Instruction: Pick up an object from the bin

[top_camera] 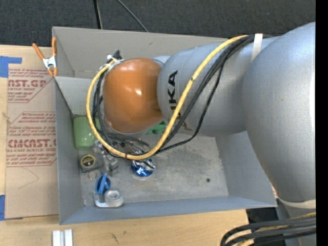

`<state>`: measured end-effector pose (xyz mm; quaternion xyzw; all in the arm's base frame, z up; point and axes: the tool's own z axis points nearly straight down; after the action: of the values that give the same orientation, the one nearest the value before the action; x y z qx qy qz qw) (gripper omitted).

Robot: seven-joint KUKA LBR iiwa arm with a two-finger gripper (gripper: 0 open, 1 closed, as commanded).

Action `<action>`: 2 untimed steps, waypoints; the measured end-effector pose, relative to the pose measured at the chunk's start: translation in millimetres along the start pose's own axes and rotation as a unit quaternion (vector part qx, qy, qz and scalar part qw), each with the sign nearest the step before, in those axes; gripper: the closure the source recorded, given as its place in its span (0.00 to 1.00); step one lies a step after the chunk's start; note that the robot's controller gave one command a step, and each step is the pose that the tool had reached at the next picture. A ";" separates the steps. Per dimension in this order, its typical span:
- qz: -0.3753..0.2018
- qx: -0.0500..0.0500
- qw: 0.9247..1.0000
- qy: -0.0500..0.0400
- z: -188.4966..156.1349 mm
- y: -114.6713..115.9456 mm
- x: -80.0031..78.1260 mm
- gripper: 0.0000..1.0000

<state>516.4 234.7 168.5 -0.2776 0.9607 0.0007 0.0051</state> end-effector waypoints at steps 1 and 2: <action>0.000 -0.001 1.000 0.004 5.1 0.9 1.7 0.00; -0.135 -0.002 0.991 0.005 95.2 -20.1 12.1 0.00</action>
Offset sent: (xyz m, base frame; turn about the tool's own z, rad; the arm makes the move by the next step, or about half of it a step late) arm 0.0000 0.0000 0.0000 0.0000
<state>517.7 211.6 73.2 -0.4045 0.9145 0.0002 0.0002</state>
